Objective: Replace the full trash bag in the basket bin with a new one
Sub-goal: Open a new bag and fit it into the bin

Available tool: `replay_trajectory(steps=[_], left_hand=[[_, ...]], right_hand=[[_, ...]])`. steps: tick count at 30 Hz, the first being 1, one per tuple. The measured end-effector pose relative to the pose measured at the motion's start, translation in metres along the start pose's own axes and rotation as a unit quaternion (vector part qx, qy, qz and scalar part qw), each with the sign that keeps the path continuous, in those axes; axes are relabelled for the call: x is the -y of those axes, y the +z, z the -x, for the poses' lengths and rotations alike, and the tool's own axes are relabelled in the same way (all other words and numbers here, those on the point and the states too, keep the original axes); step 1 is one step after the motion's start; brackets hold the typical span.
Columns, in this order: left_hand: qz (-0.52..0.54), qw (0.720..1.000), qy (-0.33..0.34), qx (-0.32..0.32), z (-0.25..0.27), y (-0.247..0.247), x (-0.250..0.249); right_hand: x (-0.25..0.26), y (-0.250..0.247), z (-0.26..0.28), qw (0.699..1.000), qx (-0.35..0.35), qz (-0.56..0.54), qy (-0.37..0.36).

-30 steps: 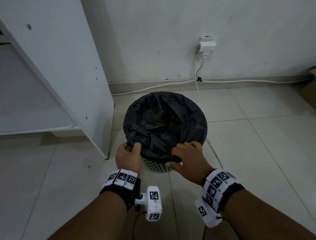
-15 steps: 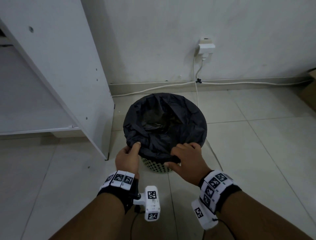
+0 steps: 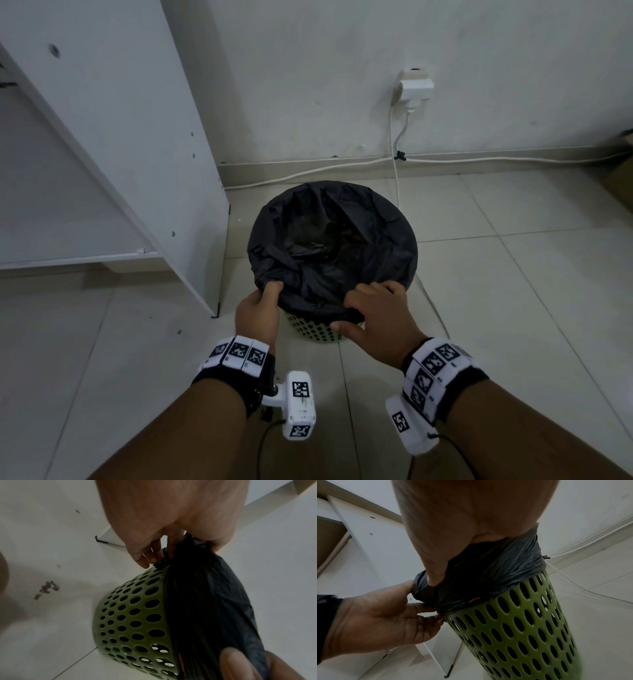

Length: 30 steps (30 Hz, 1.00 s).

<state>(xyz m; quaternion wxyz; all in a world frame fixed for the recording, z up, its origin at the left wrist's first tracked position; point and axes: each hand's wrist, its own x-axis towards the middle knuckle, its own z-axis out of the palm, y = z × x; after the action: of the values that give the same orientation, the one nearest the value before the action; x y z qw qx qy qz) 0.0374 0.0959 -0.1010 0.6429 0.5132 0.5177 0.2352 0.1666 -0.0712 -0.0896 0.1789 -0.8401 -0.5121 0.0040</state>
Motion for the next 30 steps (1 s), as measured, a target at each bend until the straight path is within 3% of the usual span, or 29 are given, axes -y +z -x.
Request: replay_trajectory(steps=[9,13,22,30], left_hand=[[0.019,0.999,0.045,-0.018,0.011,0.004,0.001],[0.071,0.995,0.028,-0.062,0.004,0.005,0.005],[-0.015,0.995,0.073,-0.062,0.002,0.002,0.004],[0.09,0.994,0.025,-0.052,0.003,0.005,0.003]], right_hand=[[0.001,0.003,0.003,1.0,-0.023,-0.001,-0.001],[0.002,0.003,0.005,1.0,-0.02,0.006,-0.002],[0.001,0.001,0.002,1.0,-0.01,-0.006,0.002],[0.001,0.0,0.001,1.0,-0.006,-0.011,0.001]])
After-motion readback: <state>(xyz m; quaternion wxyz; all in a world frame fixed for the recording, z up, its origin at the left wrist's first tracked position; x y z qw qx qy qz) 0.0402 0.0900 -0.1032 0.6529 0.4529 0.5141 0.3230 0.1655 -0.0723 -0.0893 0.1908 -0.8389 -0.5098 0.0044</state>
